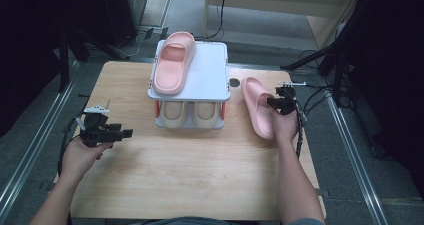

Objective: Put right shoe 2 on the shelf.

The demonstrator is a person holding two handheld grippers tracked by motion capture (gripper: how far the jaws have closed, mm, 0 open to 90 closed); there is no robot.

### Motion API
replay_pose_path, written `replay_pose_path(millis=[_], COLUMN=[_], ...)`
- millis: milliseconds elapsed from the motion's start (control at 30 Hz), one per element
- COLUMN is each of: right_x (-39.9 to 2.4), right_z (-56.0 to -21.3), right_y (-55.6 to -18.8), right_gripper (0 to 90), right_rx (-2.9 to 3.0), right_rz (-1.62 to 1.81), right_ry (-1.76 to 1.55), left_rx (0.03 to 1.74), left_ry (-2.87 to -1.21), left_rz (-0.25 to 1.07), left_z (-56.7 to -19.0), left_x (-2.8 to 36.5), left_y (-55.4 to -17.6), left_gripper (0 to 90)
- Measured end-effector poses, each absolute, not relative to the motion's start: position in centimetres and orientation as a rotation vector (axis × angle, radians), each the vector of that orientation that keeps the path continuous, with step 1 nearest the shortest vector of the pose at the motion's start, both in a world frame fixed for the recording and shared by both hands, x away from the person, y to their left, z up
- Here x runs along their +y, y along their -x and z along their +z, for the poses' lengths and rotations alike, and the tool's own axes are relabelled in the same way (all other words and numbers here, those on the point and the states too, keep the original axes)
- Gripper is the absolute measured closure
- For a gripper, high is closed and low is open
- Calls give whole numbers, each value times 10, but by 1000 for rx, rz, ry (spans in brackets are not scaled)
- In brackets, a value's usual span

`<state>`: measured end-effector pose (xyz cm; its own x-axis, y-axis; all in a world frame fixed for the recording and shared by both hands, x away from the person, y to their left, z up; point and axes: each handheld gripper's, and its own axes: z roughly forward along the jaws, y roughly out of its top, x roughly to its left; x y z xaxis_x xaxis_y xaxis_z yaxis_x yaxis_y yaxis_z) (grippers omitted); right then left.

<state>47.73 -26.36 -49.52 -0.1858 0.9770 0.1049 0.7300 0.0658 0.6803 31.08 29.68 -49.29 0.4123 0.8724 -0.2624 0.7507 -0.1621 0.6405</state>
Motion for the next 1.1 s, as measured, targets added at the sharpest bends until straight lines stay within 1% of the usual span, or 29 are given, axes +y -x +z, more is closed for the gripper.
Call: replay_pose_path(millis=[433, 733, 1100], right_x=[-248, -243, -242], right_z=[-480, -451, -403], right_y=[-478, -481, -483], right_gripper=[819, 818, 818], right_rx=[2052, 2066, 2063], right_rz=[801, 839, 858], right_ry=[-1634, -1617, -1586], left_rx=[1353, 1330, 1318], left_ry=[-1955, -1965, -1981], left_rz=[197, 179, 168], left_z=[-493, -493, -493], left_x=[293, 286, 282], left_y=[-313, -319, -323], left_gripper=[393, 392, 392])
